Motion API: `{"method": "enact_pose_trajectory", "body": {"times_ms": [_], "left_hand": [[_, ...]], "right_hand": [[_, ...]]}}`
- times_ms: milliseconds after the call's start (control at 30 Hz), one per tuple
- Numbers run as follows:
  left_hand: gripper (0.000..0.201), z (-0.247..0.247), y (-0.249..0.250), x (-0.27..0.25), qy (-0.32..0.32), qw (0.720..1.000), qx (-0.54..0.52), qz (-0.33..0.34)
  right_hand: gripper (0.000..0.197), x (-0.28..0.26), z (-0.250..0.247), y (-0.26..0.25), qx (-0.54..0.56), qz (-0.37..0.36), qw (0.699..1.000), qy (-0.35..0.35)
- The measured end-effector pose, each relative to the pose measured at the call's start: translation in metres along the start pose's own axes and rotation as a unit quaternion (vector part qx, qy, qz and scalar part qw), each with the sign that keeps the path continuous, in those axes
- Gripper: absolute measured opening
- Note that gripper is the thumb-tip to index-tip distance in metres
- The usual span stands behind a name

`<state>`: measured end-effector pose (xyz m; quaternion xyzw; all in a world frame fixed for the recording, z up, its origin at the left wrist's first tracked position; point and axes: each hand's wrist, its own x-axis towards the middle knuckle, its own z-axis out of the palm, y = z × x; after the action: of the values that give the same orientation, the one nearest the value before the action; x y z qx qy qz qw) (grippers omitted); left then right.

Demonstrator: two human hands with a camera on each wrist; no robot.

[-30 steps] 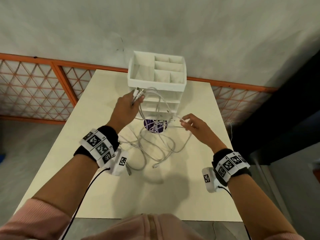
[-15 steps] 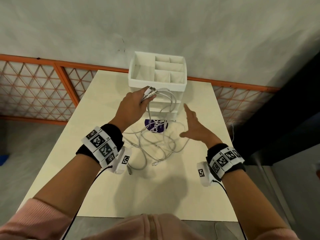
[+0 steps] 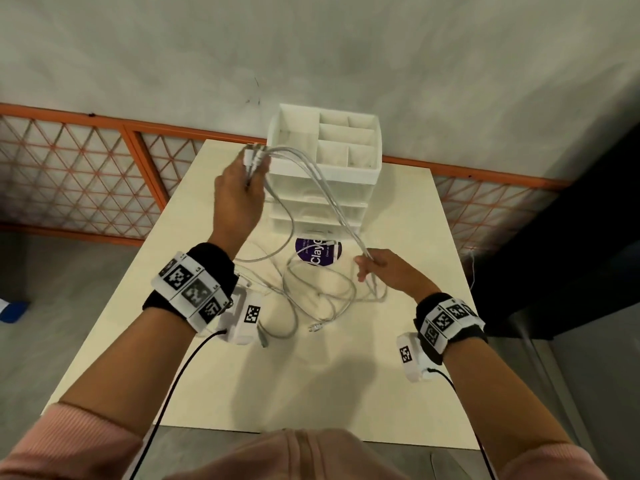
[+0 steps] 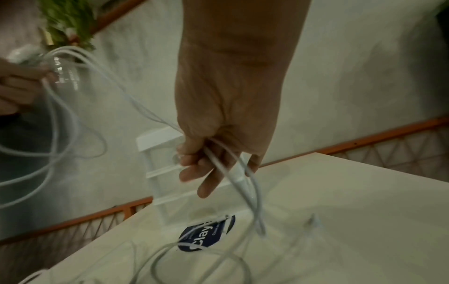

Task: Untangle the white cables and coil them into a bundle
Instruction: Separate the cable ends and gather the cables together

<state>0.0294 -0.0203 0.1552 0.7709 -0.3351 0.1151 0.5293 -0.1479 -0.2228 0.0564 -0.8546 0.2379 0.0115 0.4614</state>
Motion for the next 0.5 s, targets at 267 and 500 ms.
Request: {"method": "enact_pose_trajectory", "body": {"times_ms": [267,500], "left_hand": [[0.028,-0.003,-0.042,-0.010,-0.037,0.990,0.091,-0.104],[0.019,-0.019,-0.053,-0.028,-0.245,0.967,0.058,-0.047]], "right_hand": [[0.025,-0.018,-0.044,-0.025,0.061,-0.035,0.988,0.141],[0.065,-0.038,-0.055,-0.001,0.032,0.026,0.970,0.239]]}}
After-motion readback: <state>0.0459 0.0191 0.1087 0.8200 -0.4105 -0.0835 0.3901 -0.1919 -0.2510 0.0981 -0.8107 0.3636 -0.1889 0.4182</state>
